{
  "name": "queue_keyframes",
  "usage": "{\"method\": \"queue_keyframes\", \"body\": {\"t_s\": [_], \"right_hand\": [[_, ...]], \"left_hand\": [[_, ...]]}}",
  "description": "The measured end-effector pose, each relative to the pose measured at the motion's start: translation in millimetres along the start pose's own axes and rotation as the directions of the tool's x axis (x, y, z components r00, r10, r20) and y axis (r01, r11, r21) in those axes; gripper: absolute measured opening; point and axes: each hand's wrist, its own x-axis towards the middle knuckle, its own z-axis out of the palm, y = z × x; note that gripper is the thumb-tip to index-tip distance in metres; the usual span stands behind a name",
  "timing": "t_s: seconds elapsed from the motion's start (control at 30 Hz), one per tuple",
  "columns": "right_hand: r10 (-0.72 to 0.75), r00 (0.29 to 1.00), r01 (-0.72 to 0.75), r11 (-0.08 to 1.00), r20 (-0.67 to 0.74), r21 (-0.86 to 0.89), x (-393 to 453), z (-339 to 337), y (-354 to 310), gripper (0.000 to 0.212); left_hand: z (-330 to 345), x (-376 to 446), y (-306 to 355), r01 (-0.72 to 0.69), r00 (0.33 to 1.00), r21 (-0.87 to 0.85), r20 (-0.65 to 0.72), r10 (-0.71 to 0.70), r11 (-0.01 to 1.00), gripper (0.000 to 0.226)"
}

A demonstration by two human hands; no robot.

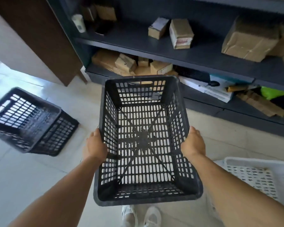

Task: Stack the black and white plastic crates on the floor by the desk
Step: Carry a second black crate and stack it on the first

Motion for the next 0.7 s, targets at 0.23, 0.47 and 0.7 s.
{"method": "queue_keyframes", "body": {"t_s": [0.23,0.47,0.7], "right_hand": [[-0.220,0.974,0.222,0.974,0.046,-0.035,-40.3,-8.3,-98.8,0.060],[-0.369,0.921,0.377,0.925,0.122,-0.041,-85.2,15.7,-194.3,0.069],[-0.477,0.865,0.486,0.873,0.156,-0.025,-138.3,49.6,-286.7,0.064]], "left_hand": [[-83.1,-33.0,-76.3,0.133,0.983,-0.129,-0.109,-0.147,0.983,0.052],[-148.7,-58.6,-150.7,0.259,0.904,-0.323,-0.250,-0.346,0.910,0.047],[-199.8,-64.6,-232.7,0.339,0.816,-0.433,-0.307,-0.490,0.835,0.035]]}}
